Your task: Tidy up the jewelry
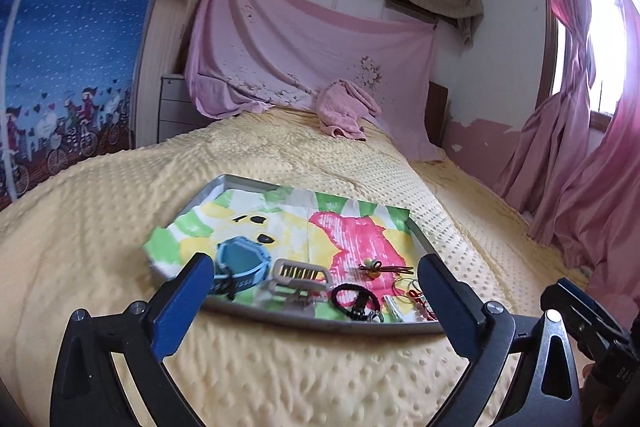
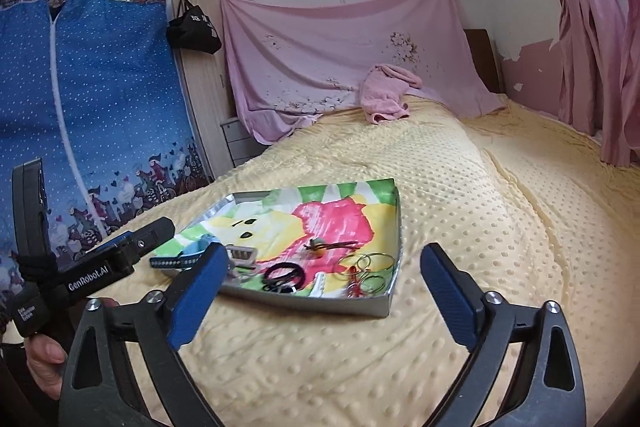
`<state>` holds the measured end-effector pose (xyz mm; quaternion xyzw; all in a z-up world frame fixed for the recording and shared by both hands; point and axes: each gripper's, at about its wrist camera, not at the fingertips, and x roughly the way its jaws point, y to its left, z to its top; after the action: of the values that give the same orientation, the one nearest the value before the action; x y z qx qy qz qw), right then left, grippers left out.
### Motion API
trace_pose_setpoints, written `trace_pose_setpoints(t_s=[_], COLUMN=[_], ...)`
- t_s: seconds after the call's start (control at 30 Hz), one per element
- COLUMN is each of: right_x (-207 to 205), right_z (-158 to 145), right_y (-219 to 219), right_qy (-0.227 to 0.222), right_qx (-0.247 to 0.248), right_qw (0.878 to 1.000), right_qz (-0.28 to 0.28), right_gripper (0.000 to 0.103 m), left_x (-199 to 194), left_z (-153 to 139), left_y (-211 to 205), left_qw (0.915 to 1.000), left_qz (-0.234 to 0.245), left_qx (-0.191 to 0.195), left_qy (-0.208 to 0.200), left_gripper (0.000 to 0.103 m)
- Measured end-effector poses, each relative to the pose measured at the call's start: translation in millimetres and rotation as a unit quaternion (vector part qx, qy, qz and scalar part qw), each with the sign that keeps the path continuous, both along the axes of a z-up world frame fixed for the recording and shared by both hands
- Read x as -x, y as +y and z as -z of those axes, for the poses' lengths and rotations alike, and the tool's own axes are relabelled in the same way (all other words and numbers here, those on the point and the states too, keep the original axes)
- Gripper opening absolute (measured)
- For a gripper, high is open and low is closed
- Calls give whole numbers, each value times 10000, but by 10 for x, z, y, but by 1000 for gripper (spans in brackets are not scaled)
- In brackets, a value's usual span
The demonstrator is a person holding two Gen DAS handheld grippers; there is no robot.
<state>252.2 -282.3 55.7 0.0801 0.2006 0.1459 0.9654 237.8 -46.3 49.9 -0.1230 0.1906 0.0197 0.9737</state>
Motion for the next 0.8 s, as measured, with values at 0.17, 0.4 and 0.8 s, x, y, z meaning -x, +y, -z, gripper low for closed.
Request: trace_pose_setpoints(t_s=[0.17,0.4,0.8], right_x=[255,652,1314], right_z=[-68,-101,-81], right_y=[31,38,190], right_qy=[-73,-148,-198], right_qx=[-97,-229,-214], right_qw=[9999,9996,9996], right_qz=[19,56,40], right_gripper=[100,100,100], left_x=[277,679,1282], left_z=[-42,-48,17], left_y=[94,183,279], left_qw=[9999,9997,9989], left_qz=[-76,-124,-123], left_qx=[-29,-131,-427], left_qy=[-97,-143,-145], left_gripper=[103,103,103])
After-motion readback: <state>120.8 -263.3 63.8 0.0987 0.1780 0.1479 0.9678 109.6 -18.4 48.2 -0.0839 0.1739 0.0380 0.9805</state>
